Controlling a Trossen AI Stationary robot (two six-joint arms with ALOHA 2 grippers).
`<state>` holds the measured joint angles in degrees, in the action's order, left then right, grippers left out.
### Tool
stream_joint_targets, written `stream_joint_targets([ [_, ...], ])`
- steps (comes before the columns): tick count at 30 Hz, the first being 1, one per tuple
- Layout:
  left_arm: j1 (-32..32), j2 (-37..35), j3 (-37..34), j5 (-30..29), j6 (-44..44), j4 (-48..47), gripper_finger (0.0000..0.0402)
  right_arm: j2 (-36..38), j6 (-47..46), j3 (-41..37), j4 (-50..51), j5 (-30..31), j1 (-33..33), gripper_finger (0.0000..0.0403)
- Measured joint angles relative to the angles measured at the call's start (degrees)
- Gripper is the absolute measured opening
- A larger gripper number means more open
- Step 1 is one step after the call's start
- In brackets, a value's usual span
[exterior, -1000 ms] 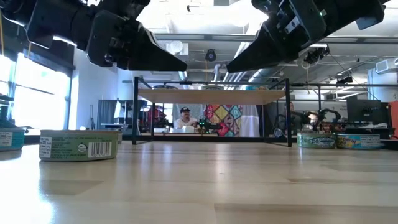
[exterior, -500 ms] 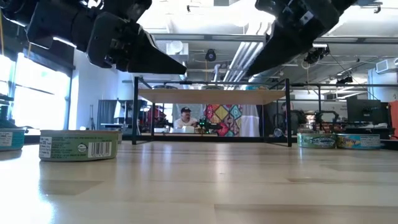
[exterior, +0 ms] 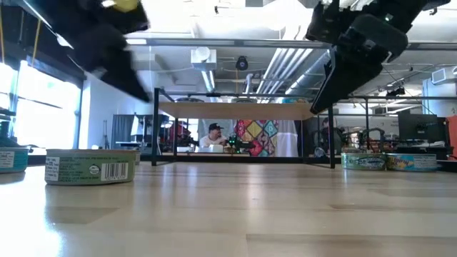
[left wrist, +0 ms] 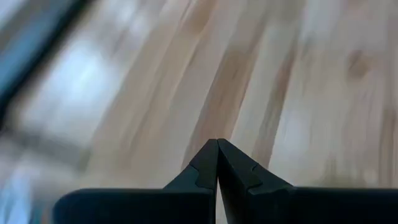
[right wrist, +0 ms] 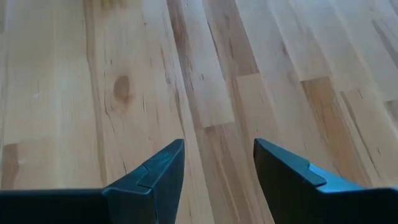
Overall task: Stack canned seafood by type on shelf
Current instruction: Put the yellow tuna can on the shelf aligned with the other yellow tuna can
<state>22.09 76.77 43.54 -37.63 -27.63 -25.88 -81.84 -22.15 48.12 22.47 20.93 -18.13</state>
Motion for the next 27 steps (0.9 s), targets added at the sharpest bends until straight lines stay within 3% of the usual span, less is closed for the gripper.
stream_joint_targets([
  [3,0.5,-3.9,3.2,7.3,-19.5,-19.2,0.0000,0.0,0.4,-0.5,-1.9,0.3,0.0,0.0186],
  [6,0.5,-6.0,2.8,15.5,-31.0,-29.6,0.0000,0.0,1.5,-1.3,-4.4,1.1,0.0,0.0186],
  [11,0.6,-5.7,-1.7,26.9,-39.8,-34.4,0.0000,0.0,4.0,-2.6,-8.2,1.2,0.0,0.0186],
  [14,0.6,-4.8,-4.8,30.1,-42.4,-34.4,0.0000,0.0,4.4,-3.9,-10.6,1.1,0.0,0.0186],
  [21,-0.4,-3.7,-7.7,28.6,-42.1,-29.9,0.0000,0.0,4.7,-5.9,-11.7,1.2,0.2,0.0186],
  [27,-1.0,-4.0,-4.4,6.9,-27.7,-10.6,0.0000,0.0,6.7,-5.9,-14.8,1.2,0.2,0.0186],
])
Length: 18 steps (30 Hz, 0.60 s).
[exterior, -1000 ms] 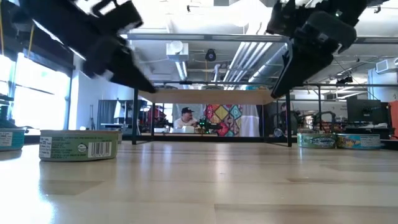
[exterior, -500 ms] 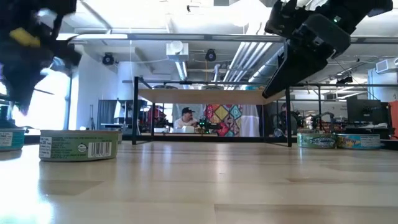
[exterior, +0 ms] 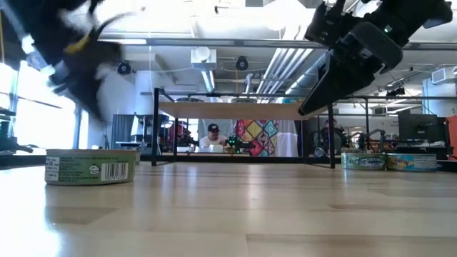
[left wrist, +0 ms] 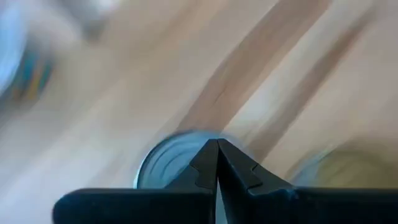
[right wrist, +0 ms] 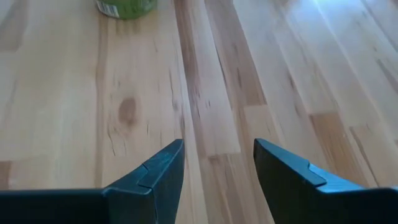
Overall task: Stack canned seafood by type on shelf
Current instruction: Put the yellow tuna can on the shelf aligned with the other yellow tuna can
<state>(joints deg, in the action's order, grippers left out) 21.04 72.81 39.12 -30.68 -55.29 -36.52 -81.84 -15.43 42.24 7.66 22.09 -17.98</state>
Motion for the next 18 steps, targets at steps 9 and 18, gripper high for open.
stream_joint_targets([
  [9,-0.3,0.2,3.4,-1.8,26.8,8.1,0.0000,0.0,0.1,0.0,-1.9,0.0,0.0,0.0186],
  [18,0.2,0.2,-6.1,7.8,53.1,20.7,0.0082,0.0,0.0,0.0,-3.1,0.3,0.0,0.0186],
])
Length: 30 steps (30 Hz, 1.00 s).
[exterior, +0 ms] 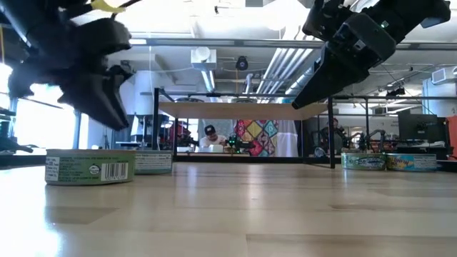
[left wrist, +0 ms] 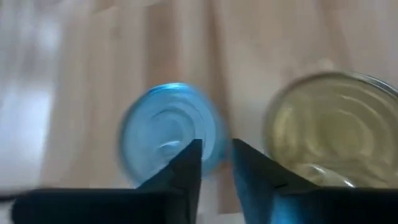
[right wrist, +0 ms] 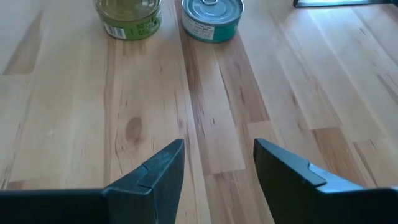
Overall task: Stack canned seafood by type on shelf
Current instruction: Put the yellow tuna can on the shelf aligned with the other yellow tuna can
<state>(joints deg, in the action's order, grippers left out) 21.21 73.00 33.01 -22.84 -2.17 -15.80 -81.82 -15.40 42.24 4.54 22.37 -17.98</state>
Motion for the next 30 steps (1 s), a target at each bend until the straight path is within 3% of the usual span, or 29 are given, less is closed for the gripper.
stream_joint_targets([
  [4,-0.9,0.0,-5.1,4.2,6.1,7.1,0.0121,0.0,-0.1,0.0,0.0,0.0,0.0,0.0186],
  [9,-2.3,0.0,-9.5,0.7,10.1,12.7,0.0126,0.0,-0.1,0.0,-0.1,0.0,0.0,0.0186],
  [16,-4.1,1.4,-11.2,2.4,15.9,17.1,0.0088,0.0,0.0,0.0,-0.4,0.0,0.0,0.0186],
  [24,-7.0,9.5,-10.9,4.2,17.9,29.3,0.0020,0.0,2.9,0.0,-3.3,0.0,0.0,0.0186],
  [30,-9.1,12.3,-6.6,6.4,14.5,33.8,0.0003,-1.4,18.8,0.1,-8.9,0.1,-0.3,0.0186],
])
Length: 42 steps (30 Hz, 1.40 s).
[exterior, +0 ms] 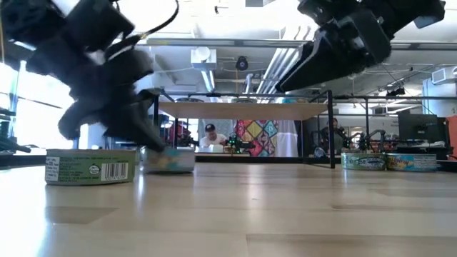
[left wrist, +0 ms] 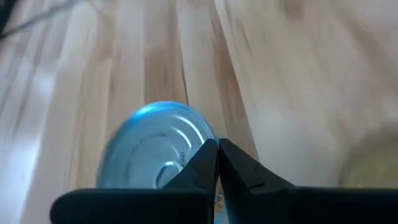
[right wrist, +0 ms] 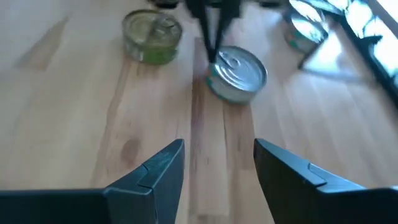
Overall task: Stack canned seafood by type on shelf
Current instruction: Put the yellow tuna can on the shelf aligned with the other yellow tuna can
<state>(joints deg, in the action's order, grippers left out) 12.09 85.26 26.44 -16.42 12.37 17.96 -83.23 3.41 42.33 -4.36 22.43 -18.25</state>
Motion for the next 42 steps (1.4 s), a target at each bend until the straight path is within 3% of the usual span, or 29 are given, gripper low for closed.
stream_joint_targets([
  [5,-1.9,-0.2,5.7,3.7,-4.7,0.8,0.0001,-4.9,12.5,0.0,-9.8,-1.4,0.6,0.0186],
  [10,-3.3,-0.2,8.7,7.7,-7.9,0.9,0.0001,-7.2,17.2,0.0,-16.5,-1.4,2.1,0.0187],
  [14,-4.2,-0.2,9.4,10.0,-9.8,1.7,0.0000,-7.8,19.3,0.0,-17.2,-2.9,3.6,0.0210],
  [20,-5.0,-0.2,9.4,10.6,-11.0,2.1,0.0000,-11.4,25.9,0.0,-23.6,-7.8,6.1,0.0266],
  [25,-5.0,-0.3,9.4,10.6,-11.8,2.9,0.0000,-16.6,30.2,2.0,-25.6,-7.5,7.7,0.0273],
  [28,-5.0,-0.3,9.4,10.6,-12.2,2.9,0.0000,-19.7,32.7,4.3,-26.8,-4.2,7.9,0.0269],
  [33,-5.0,-0.3,9.4,10.6,-12.2,3.0,0.0000,-22.9,32.8,7.7,-26.7,-4.5,8.1,0.0246],
  [36,-5.0,-0.3,9.4,10.5,-12.3,3.2,0.0000,-23.4,32.5,8.6,-26.1,-4.5,8.0,0.0204],
  [40,-5.0,-0.5,9.4,10.1,-13.5,3.7,0.0005,-23.2,28.1,8.7,-25.1,-3.1,7.0,0.0120],
  [42,-4.7,-1.8,9.5,10.2,-13.7,2.4,0.0012,-22.2,24.4,8.7,-21.9,-1.1,6.1,0.0119],
])
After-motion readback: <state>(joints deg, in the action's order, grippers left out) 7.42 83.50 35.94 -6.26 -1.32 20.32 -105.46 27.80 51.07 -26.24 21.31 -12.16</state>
